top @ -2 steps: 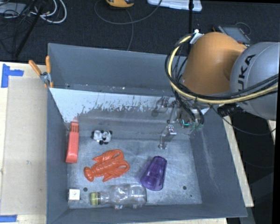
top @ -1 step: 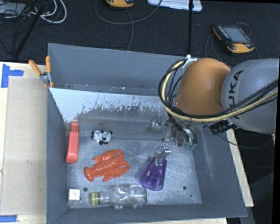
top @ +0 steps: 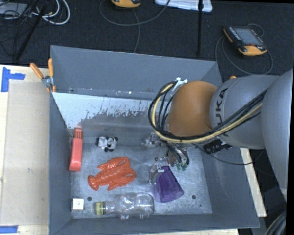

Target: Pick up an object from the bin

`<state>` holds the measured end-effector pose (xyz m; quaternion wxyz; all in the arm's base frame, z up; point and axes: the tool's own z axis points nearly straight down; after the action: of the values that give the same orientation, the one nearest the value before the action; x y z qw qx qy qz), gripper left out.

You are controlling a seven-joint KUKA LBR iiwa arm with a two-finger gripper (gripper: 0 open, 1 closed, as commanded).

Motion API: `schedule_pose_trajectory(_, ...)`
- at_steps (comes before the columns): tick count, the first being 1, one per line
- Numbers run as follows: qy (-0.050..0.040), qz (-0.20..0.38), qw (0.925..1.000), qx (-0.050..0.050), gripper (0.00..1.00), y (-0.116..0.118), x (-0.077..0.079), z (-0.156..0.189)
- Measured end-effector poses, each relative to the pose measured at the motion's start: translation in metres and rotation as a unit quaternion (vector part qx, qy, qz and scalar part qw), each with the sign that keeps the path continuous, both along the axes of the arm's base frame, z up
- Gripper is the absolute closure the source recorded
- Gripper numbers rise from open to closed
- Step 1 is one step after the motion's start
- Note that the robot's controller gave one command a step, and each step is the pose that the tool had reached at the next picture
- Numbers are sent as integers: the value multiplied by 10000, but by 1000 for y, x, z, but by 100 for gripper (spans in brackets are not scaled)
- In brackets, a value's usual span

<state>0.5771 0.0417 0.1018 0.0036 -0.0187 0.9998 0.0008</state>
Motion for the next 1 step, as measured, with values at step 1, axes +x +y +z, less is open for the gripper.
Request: schedule_pose_trajectory(1,55,24,10000,3,0,-26,-28,-26)
